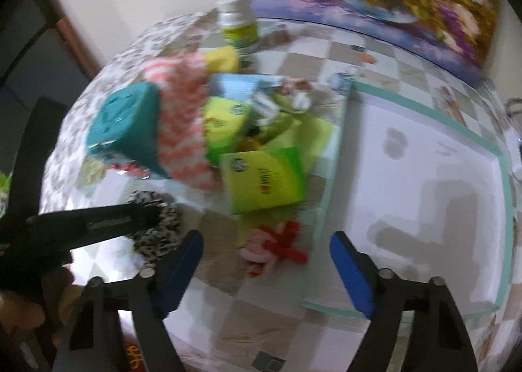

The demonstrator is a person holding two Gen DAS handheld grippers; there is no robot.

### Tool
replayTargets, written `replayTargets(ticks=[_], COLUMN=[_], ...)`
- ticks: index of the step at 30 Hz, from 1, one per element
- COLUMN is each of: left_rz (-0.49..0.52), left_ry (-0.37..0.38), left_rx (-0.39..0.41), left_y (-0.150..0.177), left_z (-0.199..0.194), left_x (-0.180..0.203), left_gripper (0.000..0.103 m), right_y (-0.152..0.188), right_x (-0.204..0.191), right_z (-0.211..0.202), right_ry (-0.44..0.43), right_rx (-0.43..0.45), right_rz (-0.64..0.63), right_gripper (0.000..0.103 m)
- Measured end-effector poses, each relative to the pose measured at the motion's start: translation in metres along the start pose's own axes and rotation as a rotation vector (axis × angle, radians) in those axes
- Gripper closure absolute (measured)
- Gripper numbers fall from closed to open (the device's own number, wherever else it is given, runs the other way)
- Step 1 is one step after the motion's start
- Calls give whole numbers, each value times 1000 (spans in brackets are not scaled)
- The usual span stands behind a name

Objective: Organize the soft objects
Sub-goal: 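Grasp the red flower toy with the right gripper while the left gripper holds the scrunchie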

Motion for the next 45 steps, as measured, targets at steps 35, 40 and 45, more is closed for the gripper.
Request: replayTargets(ticks=[35, 40, 45], left_rz=[72, 67, 50], left_ry=[1, 23, 50], left_rx=[-9, -7, -4], left_y=[9, 11, 11], left_z=[9, 9, 6], left_x=[24, 30, 34], left_gripper=[66, 73, 77], right_y=[18, 15, 14], right_x=[6, 4, 4], right_z=[32, 32, 32], right_ry=[72, 69, 59], right_rx=[-114, -117, -116], right_rz=[31, 25, 31], right_gripper=[74, 75, 75])
Point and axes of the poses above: each gripper's, at about its wrist camera, not at the fingertips, and z roughly the way its jaws point, x to its right, y to its underside, the point moved 10 cm from there along z, roughly the way its jaws point, and after that the axes turned 13 degrees about x, right-handed, at the moved point
